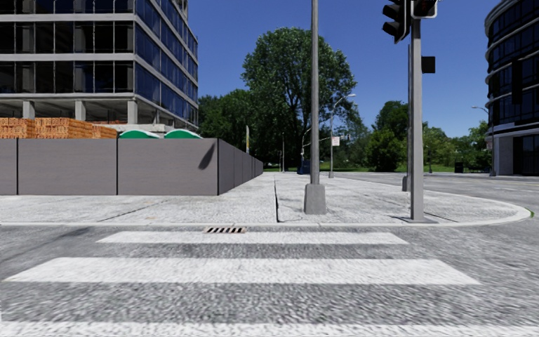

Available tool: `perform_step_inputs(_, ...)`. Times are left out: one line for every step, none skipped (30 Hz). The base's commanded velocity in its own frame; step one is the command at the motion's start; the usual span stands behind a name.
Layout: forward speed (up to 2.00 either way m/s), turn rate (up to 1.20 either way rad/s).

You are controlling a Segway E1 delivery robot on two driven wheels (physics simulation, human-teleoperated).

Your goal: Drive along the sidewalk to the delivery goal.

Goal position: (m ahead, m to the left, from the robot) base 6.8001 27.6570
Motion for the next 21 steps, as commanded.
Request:
perform_step_inputs(1.85, 0.15)
perform_step_inputs(1.85, 0.15)
perform_step_inputs(1.85, 0.15)
perform_step_inputs(1.85, 0.15)
perform_step_inputs(1.85, 0.15)
perform_step_inputs(1.85, 0.15)
perform_step_inputs(1.85, 0.15)
perform_step_inputs(1.85, 0.15)
perform_step_inputs(1.85, 0.15)
perform_step_inputs(1.85, 0.17)
perform_step_inputs(1.85, 0.2)
perform_step_inputs(1.85, 0.2)
perform_step_inputs(1.82, 0.23)
perform_step_inputs(1.79, 0.26)
perform_step_inputs(1.77, 0.28)
perform_step_inputs(1.76, 0.29)
perform_step_inputs(1.76, 0.29)
perform_step_inputs(1.76, 0.29)
perform_step_inputs(1.76, 0.29)
perform_step_inputs(1.76, 0.29)
perform_step_inputs(1.76, 0.29)
